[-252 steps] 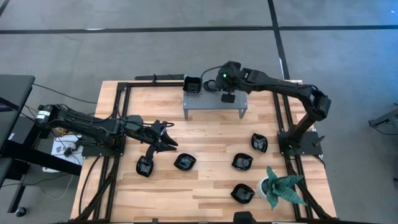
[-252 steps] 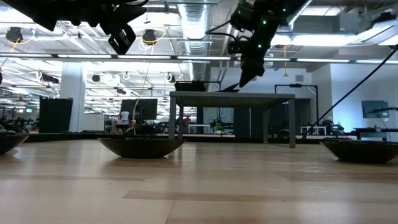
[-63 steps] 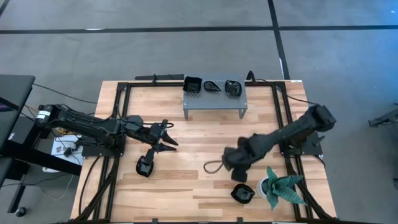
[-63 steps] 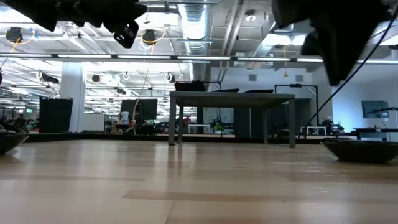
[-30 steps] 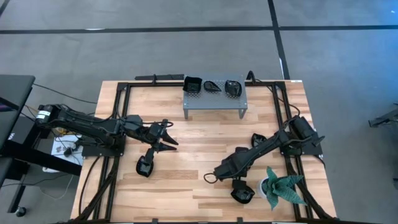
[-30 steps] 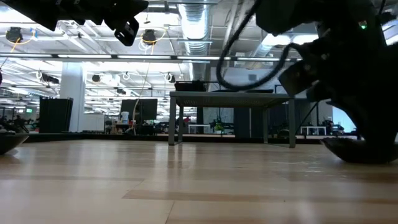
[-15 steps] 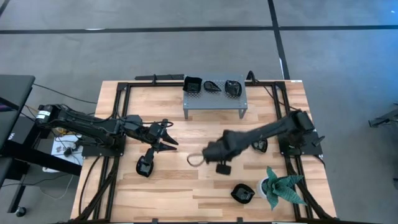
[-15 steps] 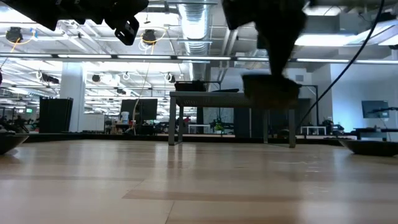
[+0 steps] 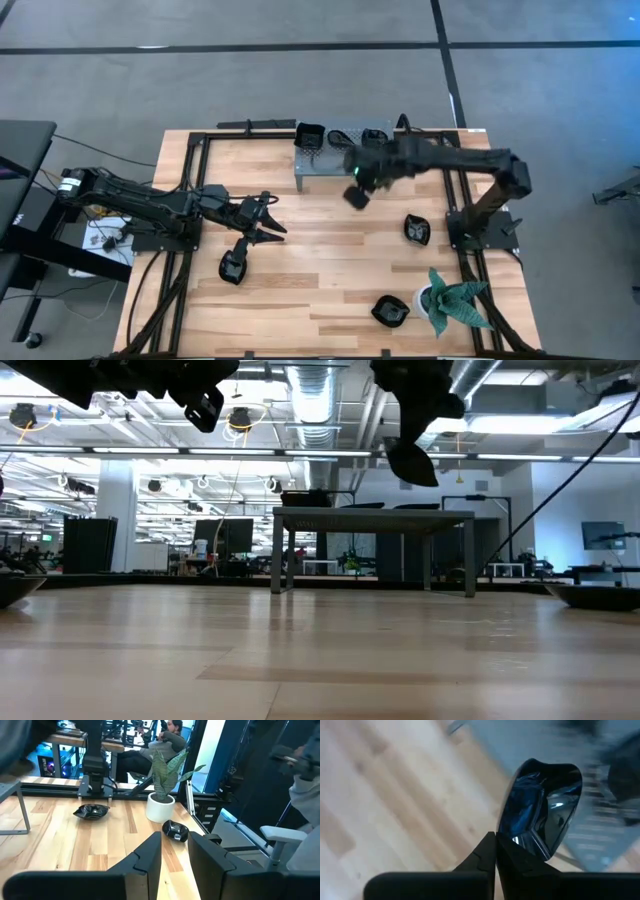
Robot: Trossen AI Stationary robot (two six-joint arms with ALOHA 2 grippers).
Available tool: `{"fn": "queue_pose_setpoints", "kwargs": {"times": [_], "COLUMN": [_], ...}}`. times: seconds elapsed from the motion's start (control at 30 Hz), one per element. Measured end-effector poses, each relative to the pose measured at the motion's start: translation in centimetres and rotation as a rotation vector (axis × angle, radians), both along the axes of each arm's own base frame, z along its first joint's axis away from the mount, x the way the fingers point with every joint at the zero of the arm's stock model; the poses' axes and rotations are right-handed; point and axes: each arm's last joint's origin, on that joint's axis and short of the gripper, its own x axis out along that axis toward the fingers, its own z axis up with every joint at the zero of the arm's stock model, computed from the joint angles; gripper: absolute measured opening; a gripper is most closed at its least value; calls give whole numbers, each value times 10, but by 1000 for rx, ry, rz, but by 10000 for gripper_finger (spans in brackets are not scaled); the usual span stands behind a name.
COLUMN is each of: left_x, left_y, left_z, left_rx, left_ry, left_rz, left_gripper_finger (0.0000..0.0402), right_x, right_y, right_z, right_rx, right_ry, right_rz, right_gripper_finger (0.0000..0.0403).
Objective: Pick & Place Mini shaped plates
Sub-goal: Stack the leaf-shaped plate on top of the leaf-shaped plate on the shelf
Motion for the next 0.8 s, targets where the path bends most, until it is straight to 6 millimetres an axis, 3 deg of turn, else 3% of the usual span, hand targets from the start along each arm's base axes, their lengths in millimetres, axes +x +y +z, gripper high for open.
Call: {"fn": "queue_pose_setpoints", "kwargs": {"times": [0.27,0.43,0.57,0.8], "left_x": [0,0,0,0], "left_y": [0,0,0,0], "left_z": [0,0,0,0], "left_rx": [0,0,0,0], "left_ry": [0,0,0,0], "left_rz": [0,0,0,0], "left_gripper_finger": [97,97,97,97], "right_x": [-32,-38,-33,-26], "right_y": [-59,-87,-99,-101], "right_z": [17,13,2,-7], "right_rx": [-3,3,35,44], "right_ry": [-71,-65,-39,-3], "right_rz": [-259,-351,-373,-364], "right_gripper_finger": [1,1,1,5]}}
